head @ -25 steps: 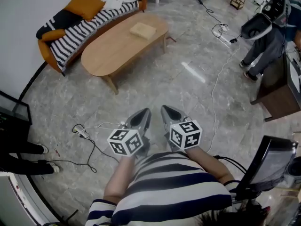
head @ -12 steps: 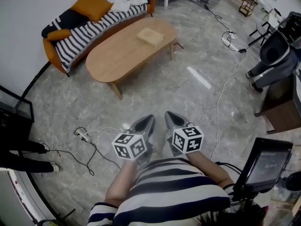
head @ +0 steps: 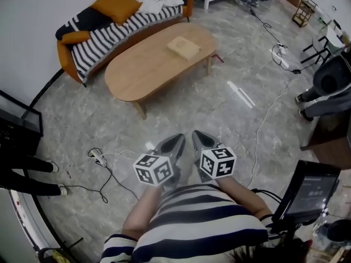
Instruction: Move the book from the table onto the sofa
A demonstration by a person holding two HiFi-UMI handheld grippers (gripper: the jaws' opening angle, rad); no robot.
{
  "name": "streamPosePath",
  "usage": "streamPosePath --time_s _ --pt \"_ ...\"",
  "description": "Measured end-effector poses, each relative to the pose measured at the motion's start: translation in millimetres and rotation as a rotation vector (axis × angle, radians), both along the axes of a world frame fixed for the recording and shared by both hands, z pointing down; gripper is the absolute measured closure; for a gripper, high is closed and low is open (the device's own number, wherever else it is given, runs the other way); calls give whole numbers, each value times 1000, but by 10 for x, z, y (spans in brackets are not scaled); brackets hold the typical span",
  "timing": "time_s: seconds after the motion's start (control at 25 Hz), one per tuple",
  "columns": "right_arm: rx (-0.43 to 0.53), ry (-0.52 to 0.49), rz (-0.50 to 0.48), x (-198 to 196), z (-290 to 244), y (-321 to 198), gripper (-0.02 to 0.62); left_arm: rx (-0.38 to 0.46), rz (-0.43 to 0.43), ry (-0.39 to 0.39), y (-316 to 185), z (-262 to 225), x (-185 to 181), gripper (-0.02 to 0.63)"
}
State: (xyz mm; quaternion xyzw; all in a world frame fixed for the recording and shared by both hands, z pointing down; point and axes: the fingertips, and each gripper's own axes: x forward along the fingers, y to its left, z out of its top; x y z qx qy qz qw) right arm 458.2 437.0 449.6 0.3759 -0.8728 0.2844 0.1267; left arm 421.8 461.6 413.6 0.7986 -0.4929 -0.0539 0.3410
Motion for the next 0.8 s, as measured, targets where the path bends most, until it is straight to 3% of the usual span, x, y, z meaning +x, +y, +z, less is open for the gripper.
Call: streamPosePath --time_s 0.56,0.8 --pt "41 -15 -87 137 -116 -605 600 7 -67 -24 -660 -69 317 609" --pt "27 -13 -62 266 -32 -694 600 -12 -120 -24 -804 9 291 609"
